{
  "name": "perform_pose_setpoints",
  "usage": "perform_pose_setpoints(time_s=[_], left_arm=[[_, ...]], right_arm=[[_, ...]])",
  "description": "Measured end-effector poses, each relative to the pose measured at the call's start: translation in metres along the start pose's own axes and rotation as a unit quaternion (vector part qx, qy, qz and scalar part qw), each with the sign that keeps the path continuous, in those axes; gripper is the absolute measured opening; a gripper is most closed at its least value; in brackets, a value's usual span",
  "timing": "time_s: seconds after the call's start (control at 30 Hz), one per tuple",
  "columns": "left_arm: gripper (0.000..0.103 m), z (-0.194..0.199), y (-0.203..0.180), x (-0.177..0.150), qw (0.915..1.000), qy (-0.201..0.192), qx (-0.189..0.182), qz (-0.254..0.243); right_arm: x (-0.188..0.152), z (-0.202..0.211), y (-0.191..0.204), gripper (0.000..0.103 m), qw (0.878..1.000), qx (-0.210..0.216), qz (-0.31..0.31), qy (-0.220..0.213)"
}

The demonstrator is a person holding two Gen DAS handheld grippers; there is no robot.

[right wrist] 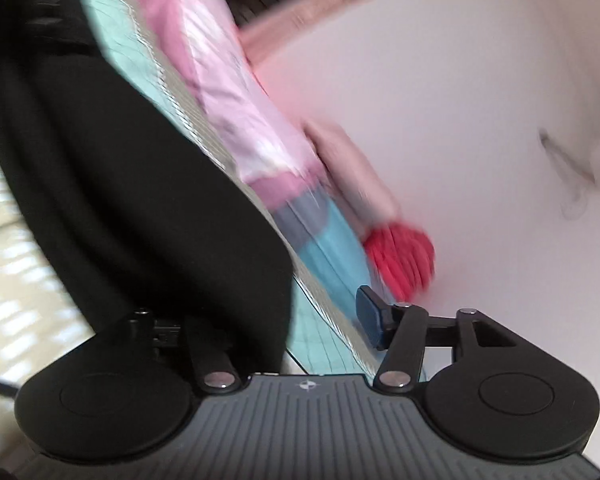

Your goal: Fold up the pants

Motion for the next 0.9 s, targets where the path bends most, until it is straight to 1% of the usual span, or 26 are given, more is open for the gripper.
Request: perform_pose_setpoints(time_s=[0.03,0.07,0.1,0.13,0.17,0.23,0.3,0.37,0.4,0.5,0.53,0.57,0.6,0.63,0.67,0.7,0.73,0.77,0.8,0.83,0.87,0.9], left_arm=[[0.103,0.0,0.0,0.001,1.0,0.002,-0.001,-0.002],[0.103,0.0,0.001,0.002,1.0,0.004,-0.002,-0.004],[0.103,0.0,0.001,0.003,1.0,0.007,-0.003,-0.006],[0.103,0.0,0.001,0.004,0.9999,0.01,-0.003,-0.008],[0.103,-0.001,0.002,0.005,0.9999,0.012,-0.005,-0.009],[0.103,-0.002,0.003,0.007,0.9998,0.018,-0.009,-0.007],[0.103,-0.002,0.004,0.008,0.9997,0.021,-0.01,-0.008],[0.103,-0.001,0.004,0.008,0.9996,0.024,-0.012,-0.009],[0.103,-0.001,0.005,0.009,0.9995,0.025,-0.014,-0.008],[0.103,0.0,0.008,0.012,0.9991,0.034,-0.024,-0.009],[0.103,0.002,0.011,0.014,0.9986,0.039,-0.036,-0.006],[0.103,0.005,0.015,0.016,0.9977,0.04,-0.055,0.004],[0.103,0.01,0.021,0.018,0.9955,0.037,-0.085,0.016],[0.103,0.015,0.028,0.019,0.991,0.032,-0.127,0.03],[0.103,0.021,0.035,0.02,0.9849,0.028,-0.165,0.045],[0.103,0.028,0.041,0.021,0.9804,0.023,-0.187,0.056],[0.103,0.035,0.045,0.022,0.9784,0.015,-0.196,0.063],[0.103,0.043,0.049,0.022,0.9784,0.006,-0.196,0.065],[0.103,0.05,0.052,0.02,0.9791,-0.002,-0.193,0.064],[0.103,0.057,0.055,0.018,0.9799,-0.009,-0.189,0.063],[0.103,0.064,0.058,0.015,0.9808,-0.015,-0.184,0.062],[0.103,0.07,0.062,0.011,0.9822,-0.021,-0.176,0.063]], right_arm=[[-0.003,-0.005,-0.003,0.071,1.0,0.0,-0.017,0.02],[-0.011,-0.014,-0.014,0.074,0.997,0.01,-0.049,0.052],[-0.013,-0.016,-0.024,0.074,0.994,0.041,-0.085,0.063],[-0.013,-0.01,-0.029,0.072,0.992,0.056,-0.093,0.062],[-0.01,0.0,-0.028,0.07,0.995,0.061,-0.071,0.042],[-0.013,0.02,-0.023,0.076,0.997,0.081,-0.015,-0.01],[-0.023,0.038,-0.025,0.088,0.995,0.098,0.006,-0.029],[-0.022,0.044,-0.031,0.088,0.994,0.098,0.012,-0.038],[-0.023,0.051,-0.036,0.089,0.993,0.107,0.007,-0.041],[-0.024,0.074,-0.054,0.088,0.982,0.172,-0.048,-0.053],[-0.018,0.07,-0.06,0.088,0.977,0.192,-0.074,-0.054],[-0.013,0.071,-0.067,0.087,0.97,0.211,-0.105,-0.052],[-0.006,0.067,-0.073,0.084,0.964,0.226,-0.135,-0.046],[0.002,0.06,-0.077,0.081,0.954,0.243,-0.17,-0.035],[0.009,0.052,-0.082,0.074,0.944,0.261,-0.203,-0.022],[0.016,0.043,-0.084,0.069,0.932,0.278,-0.231,-0.008],[0.02,0.035,-0.085,0.069,0.922,0.291,-0.256,0.007],[0.022,0.03,-0.084,0.069,0.914,0.298,-0.275,0.021],[0.024,0.02,-0.077,0.071,0.91,0.303,-0.282,0.034],[0.024,0.01,-0.069,0.074,0.907,0.314,-0.274,0.065],[0.026,-0.003,-0.052,0.074,0.905,0.33,-0.242,0.114],[0.028,-0.005,-0.045,0.072,0.913,0.321,-0.219,0.124]])
Point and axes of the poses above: each gripper's, at about its wrist camera, not at the fingertips, and z roughly against the way its jaws point, y to its left, x to its top, the point moved 3 cm from there along -z, roughly the way its jaws point, and after that the axes turned 11 degrees about y, right-handed, at the moved point
